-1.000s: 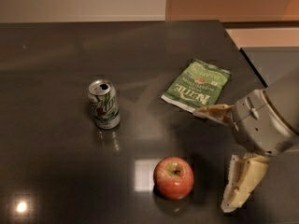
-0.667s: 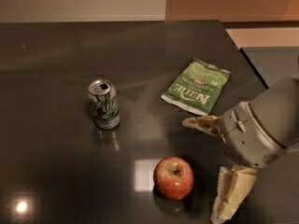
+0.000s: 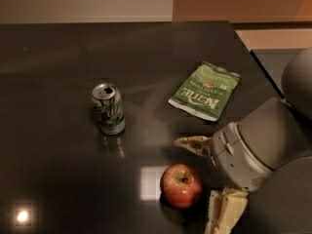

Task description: Move apple near green jalapeno chip bag

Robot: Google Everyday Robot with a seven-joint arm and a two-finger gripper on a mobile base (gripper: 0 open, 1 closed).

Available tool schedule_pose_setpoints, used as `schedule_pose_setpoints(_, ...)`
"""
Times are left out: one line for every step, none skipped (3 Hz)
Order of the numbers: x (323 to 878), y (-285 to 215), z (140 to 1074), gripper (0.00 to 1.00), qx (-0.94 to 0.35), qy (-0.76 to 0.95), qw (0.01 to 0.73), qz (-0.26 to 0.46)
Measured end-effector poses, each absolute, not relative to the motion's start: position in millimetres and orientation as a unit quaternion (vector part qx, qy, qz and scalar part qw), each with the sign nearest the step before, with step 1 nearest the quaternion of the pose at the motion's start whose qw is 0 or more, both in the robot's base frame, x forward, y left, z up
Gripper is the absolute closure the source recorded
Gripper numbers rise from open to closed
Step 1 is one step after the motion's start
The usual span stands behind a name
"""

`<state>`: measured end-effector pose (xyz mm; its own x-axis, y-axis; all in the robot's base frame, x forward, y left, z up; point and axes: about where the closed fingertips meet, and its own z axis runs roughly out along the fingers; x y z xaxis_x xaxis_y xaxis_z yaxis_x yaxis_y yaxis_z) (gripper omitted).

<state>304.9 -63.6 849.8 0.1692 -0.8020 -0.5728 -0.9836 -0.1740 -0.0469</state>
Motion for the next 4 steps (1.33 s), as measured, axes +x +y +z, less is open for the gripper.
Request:
schedule_pose_setpoints(304.1,-53.6,843.9,0.16,-0.737,0.604,0.209,0.218)
schedule_pose_setpoints(306.3,-47.5,841.8,0.39,-0.738,0.605,0.207,0.218)
schedule_pose_setpoints(313.5,-48.2,848.2,0.62,-0.732,0.613,0.210,0.210)
schedule_pose_setpoints(338.0,-65.5,864.6,0.87,-0.707,0.641,0.228,0.190)
